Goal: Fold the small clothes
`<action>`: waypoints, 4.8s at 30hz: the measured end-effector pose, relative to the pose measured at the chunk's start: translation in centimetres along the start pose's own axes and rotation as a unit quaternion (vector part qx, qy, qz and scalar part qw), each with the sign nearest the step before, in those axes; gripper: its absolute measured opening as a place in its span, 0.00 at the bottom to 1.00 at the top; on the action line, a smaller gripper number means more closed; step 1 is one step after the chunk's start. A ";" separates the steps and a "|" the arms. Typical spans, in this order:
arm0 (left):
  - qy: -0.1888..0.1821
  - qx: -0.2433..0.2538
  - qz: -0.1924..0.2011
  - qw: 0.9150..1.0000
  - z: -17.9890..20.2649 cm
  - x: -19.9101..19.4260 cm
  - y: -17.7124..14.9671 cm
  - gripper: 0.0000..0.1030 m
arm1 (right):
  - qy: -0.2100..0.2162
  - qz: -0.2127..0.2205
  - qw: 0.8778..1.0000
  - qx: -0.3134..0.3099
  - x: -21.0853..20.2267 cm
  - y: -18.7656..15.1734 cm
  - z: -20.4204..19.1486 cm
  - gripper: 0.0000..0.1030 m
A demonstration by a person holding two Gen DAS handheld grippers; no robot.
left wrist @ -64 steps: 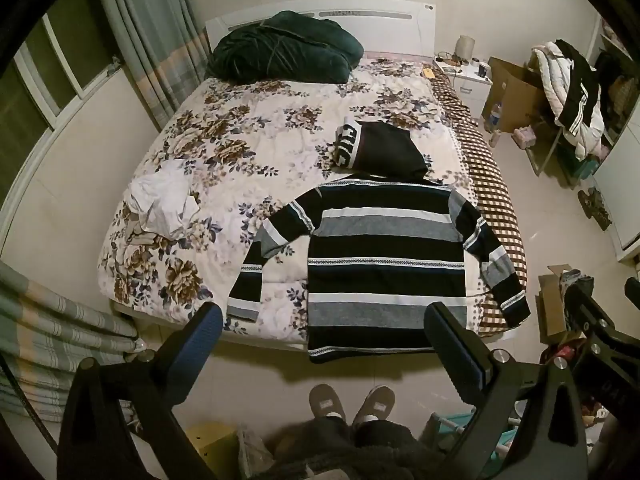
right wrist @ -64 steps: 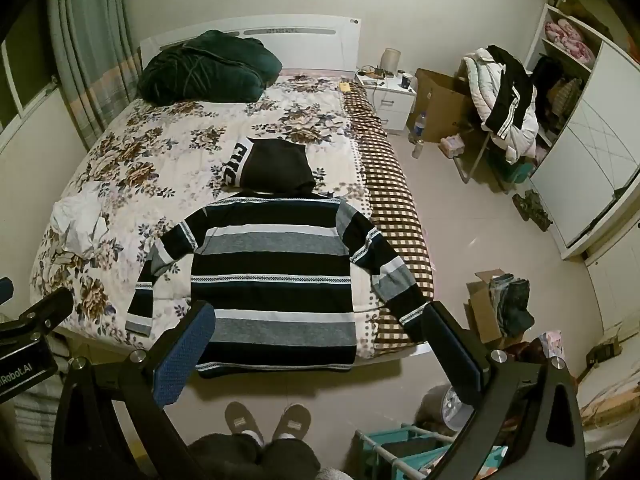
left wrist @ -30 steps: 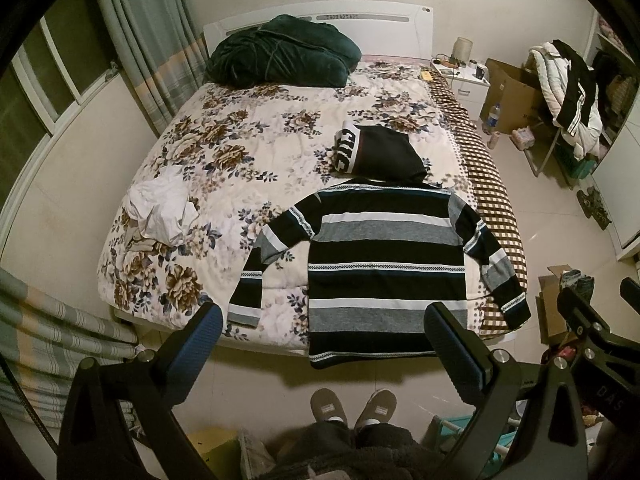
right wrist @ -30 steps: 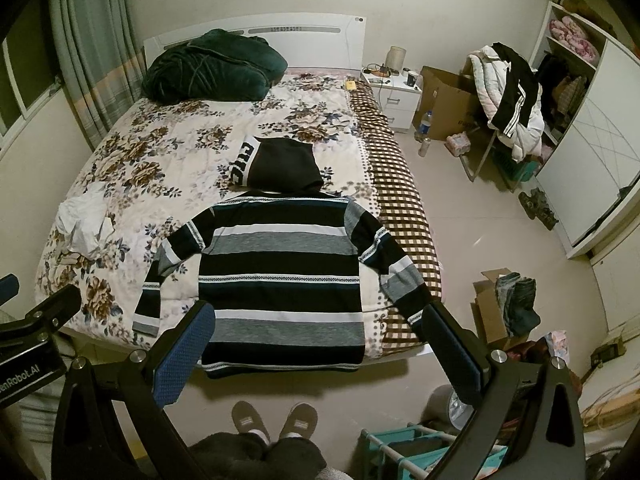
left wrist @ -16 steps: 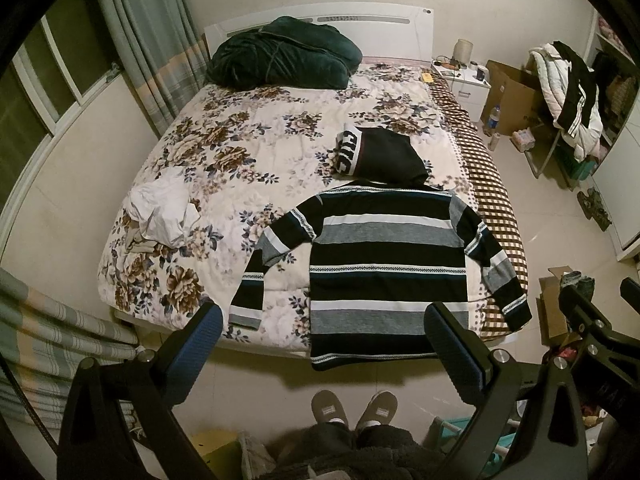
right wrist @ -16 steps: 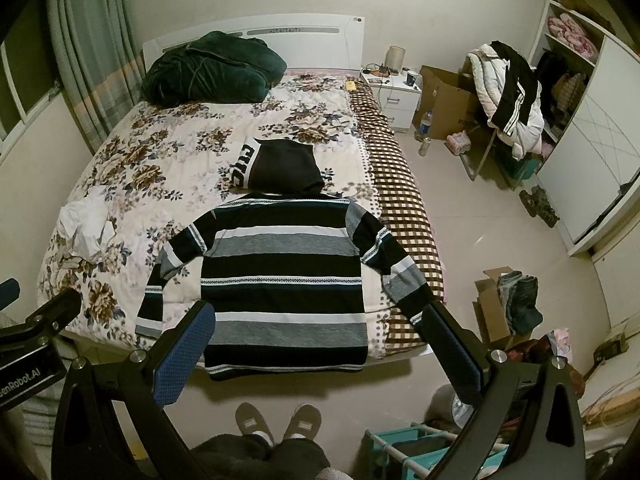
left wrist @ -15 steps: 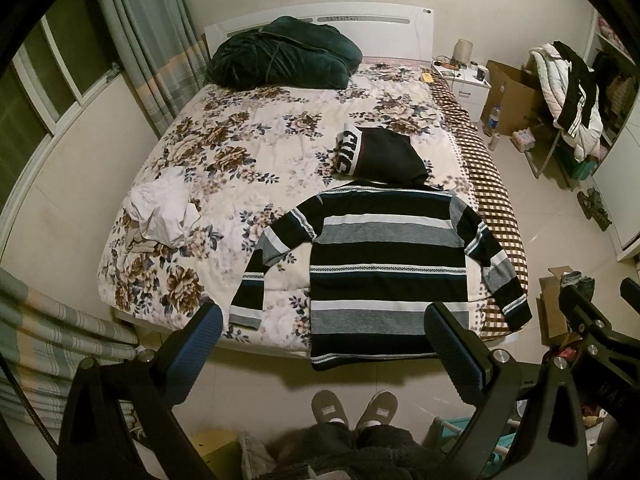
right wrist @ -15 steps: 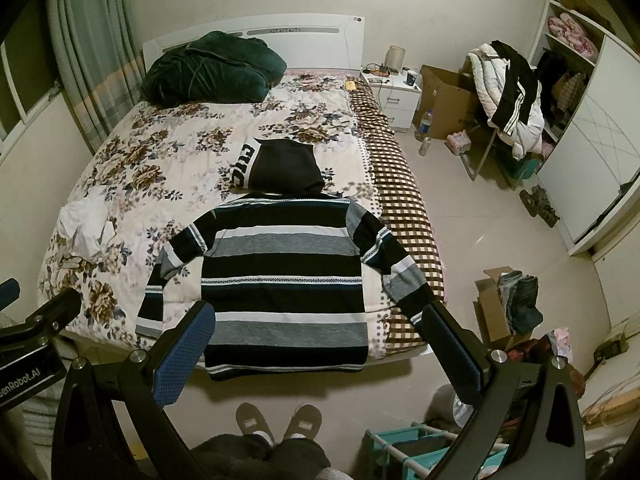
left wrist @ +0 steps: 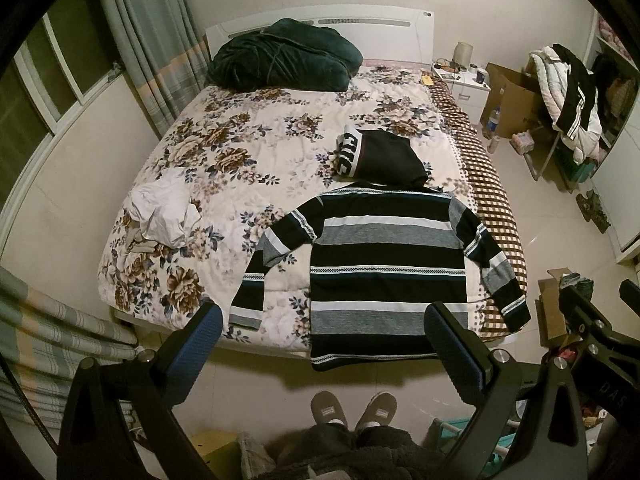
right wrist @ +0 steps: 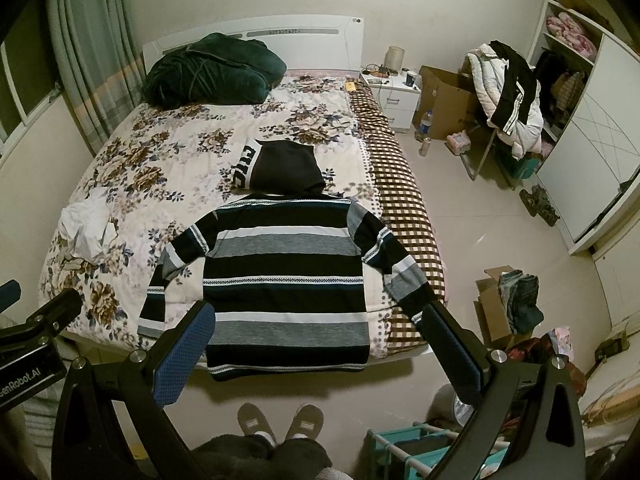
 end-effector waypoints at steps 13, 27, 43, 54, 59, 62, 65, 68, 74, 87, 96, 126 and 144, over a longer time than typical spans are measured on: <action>-0.001 -0.001 -0.001 1.000 0.3 -0.5 1.3 1.00 | 0.005 -0.003 1.000 0.001 0.3 -0.2 -1.3 1.00; 0.024 0.008 0.036 0.999 1.9 7.8 6.2 1.00 | 0.063 -0.081 0.983 0.152 12.4 -1.9 2.0 1.00; 0.051 0.079 -0.107 0.990 18.4 35.1 4.6 1.00 | 0.099 -0.124 0.857 0.491 47.7 -11.3 23.5 1.00; 0.066 0.117 -0.152 0.979 27.3 48.1 2.1 1.00 | 0.115 -0.079 0.714 0.686 62.1 -20.8 33.9 0.97; 0.070 0.125 -0.153 0.978 29.4 51.0 2.0 1.00 | 0.140 -0.039 0.673 0.725 66.0 -22.8 35.8 0.78; 0.074 0.125 -0.157 0.977 30.4 52.4 2.1 1.00 | 0.144 -0.018 0.656 0.741 67.8 -23.2 36.8 0.71; 0.077 0.127 -0.161 0.976 31.0 53.5 2.2 1.00 | 0.143 0.012 0.641 0.754 68.6 -23.3 38.3 0.71; 0.078 0.132 -0.160 0.975 31.4 54.2 2.3 1.00 | 0.136 0.032 0.626 0.767 68.9 -24.0 39.1 0.58; 0.064 0.125 -0.162 0.977 31.3 55.0 2.2 1.00 | 0.106 0.045 0.636 0.763 68.6 -24.3 40.9 0.15; 0.030 0.053 -0.152 0.986 24.3 54.0 6.5 1.00 | 0.028 0.102 0.805 0.583 56.8 -8.9 39.9 0.10; 0.044 -0.053 -0.132 0.989 11.3 54.2 10.4 1.00 | 0.096 0.102 0.940 0.312 54.4 12.8 18.9 0.10; 0.062 -0.323 -0.165 0.930 -15.3 55.6 2.5 1.00 | 0.252 -0.144 0.953 0.082 70.6 11.0 -16.0 0.68; -0.042 -0.685 -0.125 0.716 -29.4 58.6 -9.7 0.76 | 0.180 -0.184 0.963 0.076 72.4 9.5 -15.2 0.68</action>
Point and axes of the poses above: each gripper's, at about its wrist camera, not at the fingertips, and x roughly the way its jaws point, z to its right, y to its top, the point moved 6 cm from there along x, roughly the way its jaws point, and after that the axes turned 6 degrees about -z, right-handed, at the moved point
